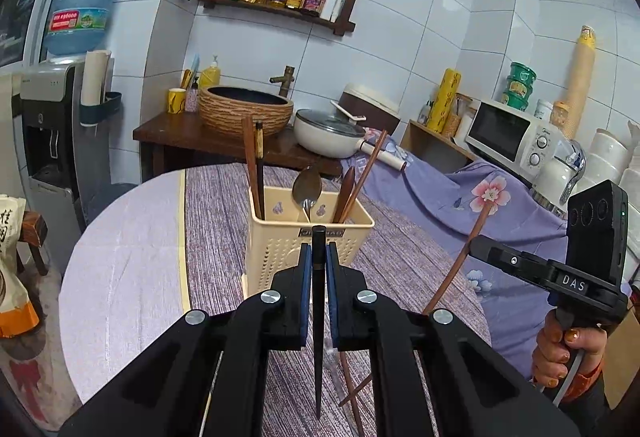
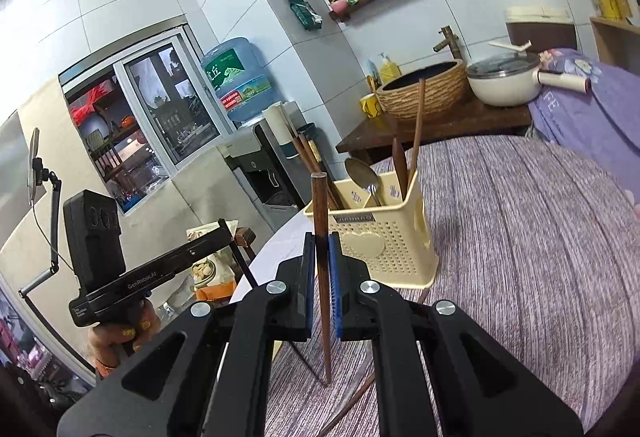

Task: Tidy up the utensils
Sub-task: 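Lift both chopsticks and carry them over the cream holder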

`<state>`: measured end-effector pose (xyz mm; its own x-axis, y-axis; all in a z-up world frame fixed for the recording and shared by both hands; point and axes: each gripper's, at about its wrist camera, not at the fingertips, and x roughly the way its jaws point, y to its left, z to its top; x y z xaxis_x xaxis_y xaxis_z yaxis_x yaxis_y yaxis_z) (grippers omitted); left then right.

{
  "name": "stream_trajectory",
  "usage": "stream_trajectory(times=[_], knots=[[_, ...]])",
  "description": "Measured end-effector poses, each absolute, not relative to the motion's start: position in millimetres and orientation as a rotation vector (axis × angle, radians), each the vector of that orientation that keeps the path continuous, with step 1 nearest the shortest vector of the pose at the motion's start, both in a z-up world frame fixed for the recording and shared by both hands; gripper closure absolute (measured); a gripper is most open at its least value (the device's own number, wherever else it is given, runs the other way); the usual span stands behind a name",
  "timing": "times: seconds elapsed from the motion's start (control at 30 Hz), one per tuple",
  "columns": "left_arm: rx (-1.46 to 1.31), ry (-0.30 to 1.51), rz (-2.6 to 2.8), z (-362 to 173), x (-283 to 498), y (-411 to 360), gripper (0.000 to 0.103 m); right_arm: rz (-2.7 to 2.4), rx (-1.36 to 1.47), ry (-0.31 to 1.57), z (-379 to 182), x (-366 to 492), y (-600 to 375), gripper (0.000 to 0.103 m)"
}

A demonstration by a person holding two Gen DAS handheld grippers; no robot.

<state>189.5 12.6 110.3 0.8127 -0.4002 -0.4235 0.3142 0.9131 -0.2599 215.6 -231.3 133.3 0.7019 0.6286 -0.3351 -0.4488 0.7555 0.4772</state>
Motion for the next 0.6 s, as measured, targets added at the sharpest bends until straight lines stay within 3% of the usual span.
stream_trajectory(times=[0.6], knots=[[-0.101,0.322,-0.375,220,218,1,0.096,0.573,0.184,0.363,247,262,-205,0.096]])
